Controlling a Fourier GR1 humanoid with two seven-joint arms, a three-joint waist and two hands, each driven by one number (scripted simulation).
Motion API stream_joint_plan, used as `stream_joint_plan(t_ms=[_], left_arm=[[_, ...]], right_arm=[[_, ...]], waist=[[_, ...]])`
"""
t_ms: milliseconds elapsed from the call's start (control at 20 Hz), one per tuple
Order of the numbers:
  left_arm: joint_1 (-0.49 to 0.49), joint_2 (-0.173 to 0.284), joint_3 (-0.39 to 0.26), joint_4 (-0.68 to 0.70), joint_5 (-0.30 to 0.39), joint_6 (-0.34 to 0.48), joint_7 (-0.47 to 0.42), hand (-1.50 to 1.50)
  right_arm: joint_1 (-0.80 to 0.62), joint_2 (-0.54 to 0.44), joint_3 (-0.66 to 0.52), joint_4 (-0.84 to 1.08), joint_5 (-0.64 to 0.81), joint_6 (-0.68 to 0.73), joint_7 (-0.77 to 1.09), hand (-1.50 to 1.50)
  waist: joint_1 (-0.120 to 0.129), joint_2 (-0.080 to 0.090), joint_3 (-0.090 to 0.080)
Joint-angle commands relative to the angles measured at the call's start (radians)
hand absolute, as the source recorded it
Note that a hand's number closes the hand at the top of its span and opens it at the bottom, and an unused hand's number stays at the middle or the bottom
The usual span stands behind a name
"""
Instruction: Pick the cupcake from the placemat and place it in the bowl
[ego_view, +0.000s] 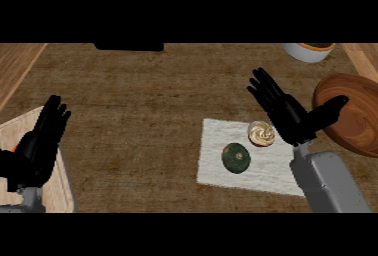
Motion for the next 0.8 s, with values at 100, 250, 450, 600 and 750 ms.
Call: stream_joint_plan(t_ms=[100,250,450,600,750], left_arm=[[-0.020,0.053,0.045,-0.004,-0.036,0.008,-0.009,0.00],[-0.039,0.117,0.076,0.014,-0.088,0.029,-0.002,0.00],[0.020,0.086,0.061,0.021,-0.079,0.034,-0.005,0.00],[0.019,0.097,0.061,0.025,-0.083,0.028,0.003,0.00],[-0.009,0.104,0.068,0.030,-0.089,0.030,0.004,0.00]], right_arm=[[-0.066,-0.144,-0.073,-0.113,0.212,-0.192,-0.041,1.50],[-0.101,-0.286,-0.137,-0.161,0.388,-0.321,-0.072,1.50],[0.123,-0.375,-0.116,0.028,0.583,-0.508,0.222,-1.50],[0.187,-0.294,-0.015,-0.095,0.743,-0.675,0.277,-1.50],[0.272,-0.248,0.105,-0.206,0.899,-0.742,0.395,-1.50]], waist=[[-0.046,0.029,0.017],[-0.086,0.019,0.014],[-0.152,0.019,0.004],[-0.125,0.013,0.008],[-0.113,0.016,0.009]])
